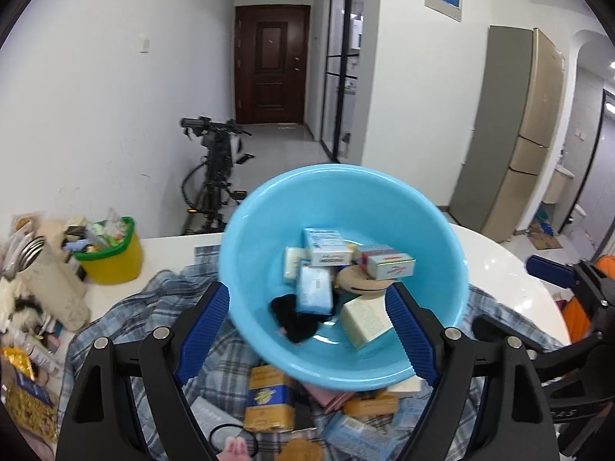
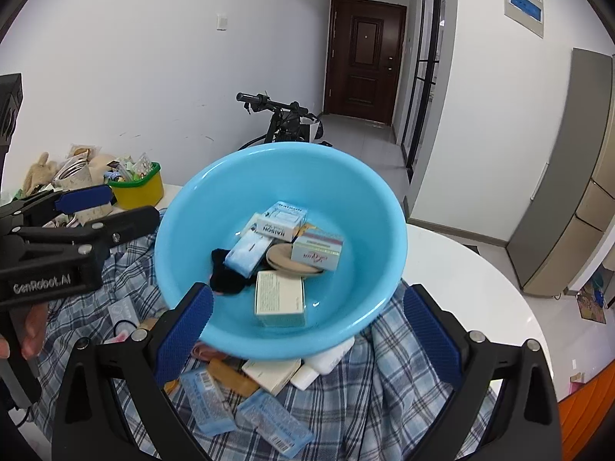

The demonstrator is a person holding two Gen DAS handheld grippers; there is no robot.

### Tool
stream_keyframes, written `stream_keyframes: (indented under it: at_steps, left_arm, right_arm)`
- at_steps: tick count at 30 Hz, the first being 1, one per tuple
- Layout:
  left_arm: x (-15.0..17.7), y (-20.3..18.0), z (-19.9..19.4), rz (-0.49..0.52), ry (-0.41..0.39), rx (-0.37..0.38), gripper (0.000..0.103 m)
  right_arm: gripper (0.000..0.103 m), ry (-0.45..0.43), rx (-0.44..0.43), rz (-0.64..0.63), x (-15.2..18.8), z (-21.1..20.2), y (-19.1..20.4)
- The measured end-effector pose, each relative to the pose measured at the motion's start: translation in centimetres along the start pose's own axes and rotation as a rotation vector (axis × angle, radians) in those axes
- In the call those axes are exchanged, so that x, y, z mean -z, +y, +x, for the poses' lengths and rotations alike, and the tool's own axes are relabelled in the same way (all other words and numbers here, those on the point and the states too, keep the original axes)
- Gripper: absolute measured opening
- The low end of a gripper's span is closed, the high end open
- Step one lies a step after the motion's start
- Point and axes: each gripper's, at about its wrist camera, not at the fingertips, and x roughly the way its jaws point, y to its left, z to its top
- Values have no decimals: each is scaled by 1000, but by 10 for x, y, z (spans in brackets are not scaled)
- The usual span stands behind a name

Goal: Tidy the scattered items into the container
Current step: 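Raise both open grippers away from the basin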

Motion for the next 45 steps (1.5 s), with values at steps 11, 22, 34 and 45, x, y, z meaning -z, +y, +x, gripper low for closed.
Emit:
stream_keyframes:
  at_steps: [11,22,34,45]
  left_arm:
    - [40,-3,-20,75,-42,-150,86]
    - [80,-28,-22,174,-38,-56,90]
    - [110,-28,-25,93,-53,62,90]
    - [127,-21,-37,17,-80,56,90]
  right_arm:
    - [102,-67,93,27,40,-15,10]
    - [102,-141,47,192,92,-38,2]
    - [102,-140,127,130,110,-43,2]
    - [102,-170,137,84,116,-54,14]
